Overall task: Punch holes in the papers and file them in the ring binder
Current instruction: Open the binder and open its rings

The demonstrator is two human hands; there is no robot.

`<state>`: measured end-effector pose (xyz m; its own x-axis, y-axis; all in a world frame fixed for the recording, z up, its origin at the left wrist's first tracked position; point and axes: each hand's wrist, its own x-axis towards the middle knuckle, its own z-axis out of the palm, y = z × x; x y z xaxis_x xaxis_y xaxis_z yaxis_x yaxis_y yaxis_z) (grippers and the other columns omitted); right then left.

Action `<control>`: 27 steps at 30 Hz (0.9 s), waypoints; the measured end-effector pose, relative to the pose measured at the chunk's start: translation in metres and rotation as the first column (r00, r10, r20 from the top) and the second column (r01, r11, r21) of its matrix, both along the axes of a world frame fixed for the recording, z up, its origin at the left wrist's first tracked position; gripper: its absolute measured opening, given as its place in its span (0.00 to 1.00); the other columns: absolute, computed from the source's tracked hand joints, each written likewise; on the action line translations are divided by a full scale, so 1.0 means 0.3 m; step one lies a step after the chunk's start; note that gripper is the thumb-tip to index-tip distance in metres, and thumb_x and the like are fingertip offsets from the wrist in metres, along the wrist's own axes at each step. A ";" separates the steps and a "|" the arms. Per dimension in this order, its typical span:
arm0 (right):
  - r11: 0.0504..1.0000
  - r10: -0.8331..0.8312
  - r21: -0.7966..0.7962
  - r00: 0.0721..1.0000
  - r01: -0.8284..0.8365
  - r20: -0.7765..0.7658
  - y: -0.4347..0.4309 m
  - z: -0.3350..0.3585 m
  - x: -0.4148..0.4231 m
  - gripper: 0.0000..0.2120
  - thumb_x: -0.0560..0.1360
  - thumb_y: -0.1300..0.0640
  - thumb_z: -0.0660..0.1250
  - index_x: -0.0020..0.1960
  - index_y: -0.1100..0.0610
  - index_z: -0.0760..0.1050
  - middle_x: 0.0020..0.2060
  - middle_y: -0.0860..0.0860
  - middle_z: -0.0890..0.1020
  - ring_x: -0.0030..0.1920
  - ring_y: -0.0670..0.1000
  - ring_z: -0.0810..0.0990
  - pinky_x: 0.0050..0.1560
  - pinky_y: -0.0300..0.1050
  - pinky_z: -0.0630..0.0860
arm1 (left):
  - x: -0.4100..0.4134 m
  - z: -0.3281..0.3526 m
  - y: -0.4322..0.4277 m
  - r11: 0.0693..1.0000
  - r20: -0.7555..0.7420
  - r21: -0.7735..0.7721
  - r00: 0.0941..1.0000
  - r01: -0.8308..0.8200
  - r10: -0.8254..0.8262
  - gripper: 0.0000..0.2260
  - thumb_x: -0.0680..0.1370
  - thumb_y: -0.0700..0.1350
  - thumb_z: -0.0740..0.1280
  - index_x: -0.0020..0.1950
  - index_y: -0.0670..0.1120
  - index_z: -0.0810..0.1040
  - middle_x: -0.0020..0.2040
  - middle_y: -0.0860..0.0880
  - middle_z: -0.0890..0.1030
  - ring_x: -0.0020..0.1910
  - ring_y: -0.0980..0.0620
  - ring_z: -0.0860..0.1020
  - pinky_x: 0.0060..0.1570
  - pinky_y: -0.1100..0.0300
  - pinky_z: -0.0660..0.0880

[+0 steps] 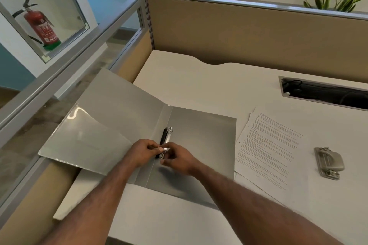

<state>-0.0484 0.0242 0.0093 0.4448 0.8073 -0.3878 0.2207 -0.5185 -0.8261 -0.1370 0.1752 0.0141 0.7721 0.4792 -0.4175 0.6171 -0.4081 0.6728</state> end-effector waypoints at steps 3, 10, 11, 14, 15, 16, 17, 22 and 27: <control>0.999 -0.025 0.030 1.000 0.024 0.007 -0.016 -0.033 -0.006 0.20 0.73 0.57 0.71 0.64 0.52 0.73 0.46 0.52 0.82 0.44 0.47 0.78 0.53 0.47 0.77 | 0.000 -0.004 0.007 0.998 0.003 -0.054 1.000 -0.012 0.012 0.06 0.76 0.48 0.71 0.49 0.48 0.84 0.43 0.51 0.84 0.44 0.56 0.80 0.45 0.62 0.74; 0.996 -0.019 0.085 0.998 0.015 0.051 -0.029 -0.064 -0.005 0.19 0.72 0.58 0.73 0.61 0.52 0.74 0.43 0.49 0.79 0.39 0.46 0.75 0.45 0.40 0.75 | 0.006 -0.013 -0.006 0.994 0.011 -0.110 1.000 0.029 -0.028 0.05 0.80 0.44 0.66 0.46 0.47 0.81 0.38 0.51 0.80 0.36 0.58 0.76 0.38 0.66 0.69; 0.996 -0.015 0.086 0.999 0.011 0.046 -0.028 -0.064 -0.002 0.18 0.72 0.59 0.72 0.61 0.52 0.74 0.44 0.50 0.79 0.39 0.46 0.76 0.45 0.40 0.75 | 0.006 -0.015 -0.009 0.993 0.015 -0.111 1.000 0.027 -0.025 0.06 0.80 0.43 0.66 0.45 0.47 0.80 0.37 0.51 0.80 0.36 0.58 0.75 0.38 0.66 0.69; 0.996 -0.014 0.092 1.000 0.011 0.028 -0.030 -0.064 0.006 0.18 0.72 0.63 0.70 0.60 0.53 0.75 0.44 0.50 0.80 0.39 0.46 0.75 0.45 0.38 0.74 | 0.007 -0.015 -0.011 0.987 0.003 -0.162 1.000 0.007 -0.006 0.07 0.80 0.42 0.64 0.45 0.45 0.80 0.38 0.49 0.79 0.38 0.55 0.74 0.40 0.64 0.69; 0.996 -0.016 0.093 1.000 0.014 0.021 -0.032 -0.064 0.010 0.18 0.72 0.64 0.69 0.60 0.53 0.75 0.43 0.50 0.80 0.39 0.46 0.75 0.44 0.37 0.74 | 0.009 -0.013 -0.010 0.982 -0.004 -0.186 1.000 -0.002 0.001 0.07 0.81 0.42 0.64 0.45 0.44 0.80 0.39 0.48 0.79 0.39 0.54 0.74 0.41 0.63 0.70; 0.996 -0.013 0.094 1.000 0.012 0.015 -0.032 -0.063 0.013 0.18 0.72 0.65 0.68 0.60 0.53 0.75 0.43 0.50 0.80 0.38 0.46 0.75 0.44 0.36 0.73 | 0.010 -0.012 -0.010 0.978 -0.009 -0.209 1.000 -0.015 0.014 0.07 0.81 0.42 0.63 0.46 0.44 0.79 0.41 0.47 0.78 0.41 0.53 0.73 0.42 0.62 0.69; 0.996 -0.007 0.093 1.000 0.006 0.013 -0.031 -0.062 0.016 0.18 0.72 0.65 0.68 0.60 0.53 0.75 0.43 0.51 0.80 0.38 0.46 0.75 0.44 0.37 0.73 | 0.011 -0.010 -0.009 0.974 -0.013 -0.226 1.000 -0.031 0.029 0.07 0.81 0.41 0.63 0.46 0.43 0.79 0.42 0.46 0.78 0.42 0.53 0.73 0.43 0.62 0.69; 0.994 -0.002 0.107 1.000 -0.001 0.026 -0.031 -0.068 0.017 0.18 0.70 0.67 0.65 0.58 0.54 0.74 0.44 0.54 0.81 0.38 0.46 0.74 0.45 0.41 0.74 | 0.017 -0.004 -0.010 0.951 -0.025 -0.297 0.997 -0.083 0.079 0.09 0.82 0.40 0.60 0.44 0.44 0.76 0.40 0.48 0.74 0.41 0.53 0.69 0.43 0.60 0.65; 0.993 -0.028 0.115 0.999 0.025 0.027 -0.035 -0.079 0.010 0.16 0.69 0.66 0.65 0.54 0.52 0.74 0.42 0.47 0.79 0.36 0.43 0.73 0.39 0.33 0.71 | 0.013 -0.010 -0.011 0.945 -0.028 -0.305 0.993 -0.118 0.115 0.10 0.82 0.41 0.59 0.42 0.44 0.74 0.37 0.49 0.71 0.38 0.52 0.66 0.42 0.56 0.63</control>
